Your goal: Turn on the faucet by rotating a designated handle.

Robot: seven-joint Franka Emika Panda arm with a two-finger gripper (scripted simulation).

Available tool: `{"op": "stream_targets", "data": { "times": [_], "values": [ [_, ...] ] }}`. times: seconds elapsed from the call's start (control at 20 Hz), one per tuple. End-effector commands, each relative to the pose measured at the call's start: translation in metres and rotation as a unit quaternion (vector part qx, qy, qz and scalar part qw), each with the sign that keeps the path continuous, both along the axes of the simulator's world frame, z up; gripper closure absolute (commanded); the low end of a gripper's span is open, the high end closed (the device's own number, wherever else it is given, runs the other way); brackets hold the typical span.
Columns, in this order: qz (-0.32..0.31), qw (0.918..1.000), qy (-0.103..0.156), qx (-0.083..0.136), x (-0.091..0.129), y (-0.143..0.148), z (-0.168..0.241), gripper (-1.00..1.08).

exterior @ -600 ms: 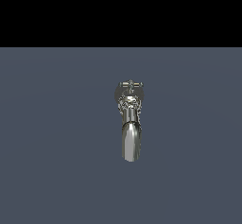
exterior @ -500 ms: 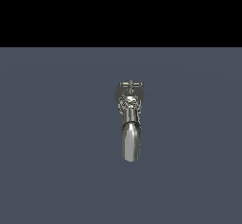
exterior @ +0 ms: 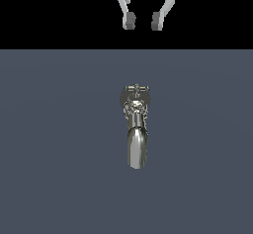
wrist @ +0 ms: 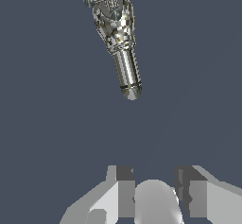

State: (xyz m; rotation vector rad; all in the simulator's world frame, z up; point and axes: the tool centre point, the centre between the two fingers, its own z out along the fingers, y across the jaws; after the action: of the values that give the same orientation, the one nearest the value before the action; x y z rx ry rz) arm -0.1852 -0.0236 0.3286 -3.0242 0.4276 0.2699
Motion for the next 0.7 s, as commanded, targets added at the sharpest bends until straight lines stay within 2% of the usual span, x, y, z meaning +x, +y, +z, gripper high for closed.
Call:
{"op": "stream_targets", "data": {
  "times": [0.0, 0.05, 0.1, 0.15, 0.2, 0.25, 0.3, 0.35, 0.4, 0.45, 0.5, 0.55, 0.6, 0.65],
  "values": [
    [-0.050, 0.9987, 0.010, -0.007, 0.014, -0.016, -0.037, 0.49],
    [-0.040, 0.9986, -0.003, -0.034, 0.033, -0.001, -0.037, 0.62],
    [-0.076, 0.9963, 0.011, -0.038, 0.028, -0.028, -0.059, 0.26],
    [-0.110, 0.9927, -0.009, -0.048, 0.045, -0.061, -0.055, 0.10],
    [-0.120, 0.9920, -0.021, -0.033, 0.064, -0.053, -0.058, 0.24],
    [-0.152, 0.9873, 0.011, -0.046, 0.044, -0.060, -0.094, -0.17],
    [-0.119, 0.9914, 0.017, -0.051, 0.046, -0.030, -0.114, -0.04],
    [-0.164, 0.9856, -0.001, -0.040, 0.078, -0.032, -0.110, -0.18],
    [-0.177, 0.9834, -0.007, -0.037, 0.073, -0.044, -0.106, -0.18],
    [-0.178, 0.9823, -0.006, -0.059, 0.075, -0.066, -0.117, -0.10],
    [-0.220, 0.9744, -0.022, -0.041, 0.100, -0.057, -0.116, -0.48],
    [-0.231, 0.9717, -0.032, -0.040, 0.115, -0.054, -0.122, -0.66],
    [-0.192, 0.9811, -0.007, -0.023, 0.100, -0.022, -0.150, -0.20],
    [-0.188, 0.9820, -0.004, -0.021, 0.101, -0.019, -0.152, -0.20]
  ]
}}
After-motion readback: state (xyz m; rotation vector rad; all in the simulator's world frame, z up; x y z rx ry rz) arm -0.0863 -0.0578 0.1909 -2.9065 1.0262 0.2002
